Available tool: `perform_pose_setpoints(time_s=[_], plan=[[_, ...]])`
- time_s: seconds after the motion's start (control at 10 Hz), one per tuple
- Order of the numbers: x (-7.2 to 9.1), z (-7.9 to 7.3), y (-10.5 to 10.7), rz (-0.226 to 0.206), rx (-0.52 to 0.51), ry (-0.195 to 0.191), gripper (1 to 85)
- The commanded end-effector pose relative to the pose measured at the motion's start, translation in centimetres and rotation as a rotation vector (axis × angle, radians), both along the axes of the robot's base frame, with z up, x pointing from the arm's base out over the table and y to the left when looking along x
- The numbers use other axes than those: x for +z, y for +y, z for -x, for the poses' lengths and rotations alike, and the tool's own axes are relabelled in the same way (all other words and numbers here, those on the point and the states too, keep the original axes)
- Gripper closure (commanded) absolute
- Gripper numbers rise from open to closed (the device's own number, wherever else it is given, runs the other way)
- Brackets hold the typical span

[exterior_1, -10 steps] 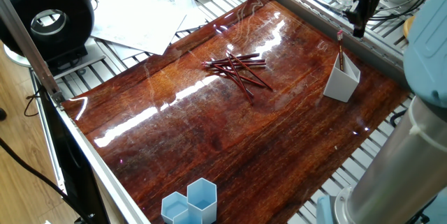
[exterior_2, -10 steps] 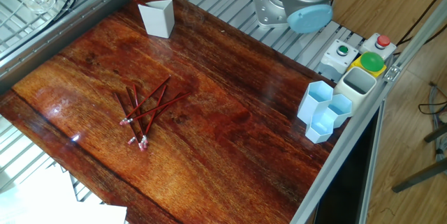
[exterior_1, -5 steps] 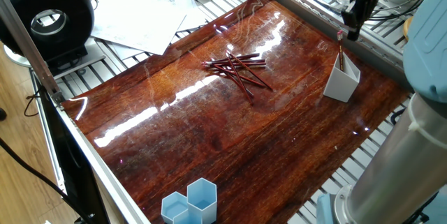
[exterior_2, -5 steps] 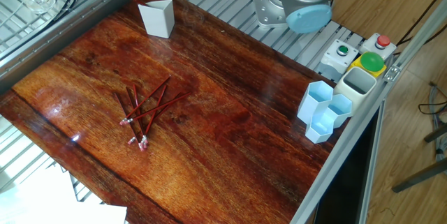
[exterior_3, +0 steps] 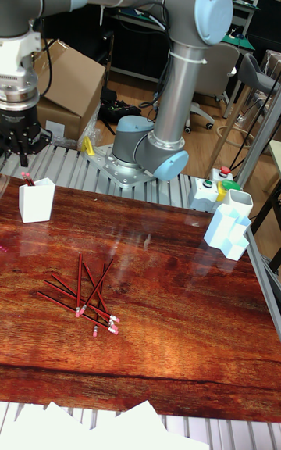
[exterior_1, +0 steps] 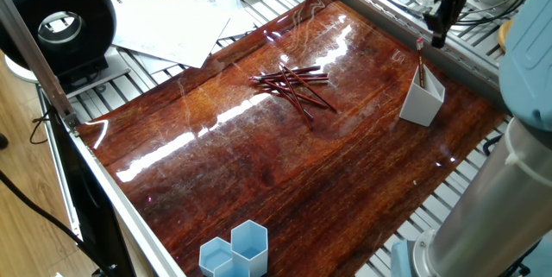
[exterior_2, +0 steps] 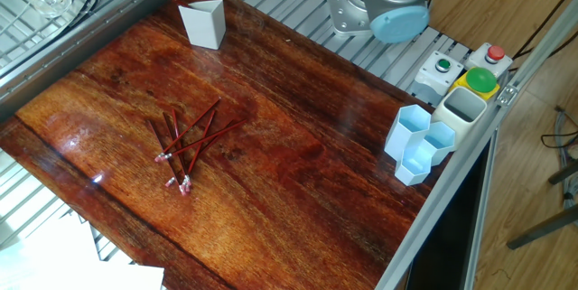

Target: Put the pen into the pen holder

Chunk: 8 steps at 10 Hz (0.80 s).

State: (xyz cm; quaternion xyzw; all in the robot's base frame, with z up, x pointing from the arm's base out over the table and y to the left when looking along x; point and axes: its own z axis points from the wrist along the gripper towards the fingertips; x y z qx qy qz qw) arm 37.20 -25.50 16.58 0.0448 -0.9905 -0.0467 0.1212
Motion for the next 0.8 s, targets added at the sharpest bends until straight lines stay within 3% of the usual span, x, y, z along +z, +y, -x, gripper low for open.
perform_pose_setpoints(time_s=[0.0,0.1,0.2,0.3,0.5,0.7], plan=[[0.9,2.6,-0.5,0.001,0.060,0.099,84.7],[1.0,2.6,0.5,-0.034,0.035,0.100,84.7],[0.8,1.8,1.6,-0.068,0.012,0.070,84.7],[-0.6,1.2,2.5,-0.085,-0.005,0.036,84.7],[-4.2,0.4,3.6,-0.066,-0.018,-0.009,84.7],[-5.7,0.4,3.9,-0.038,-0.027,-0.013,84.7]])
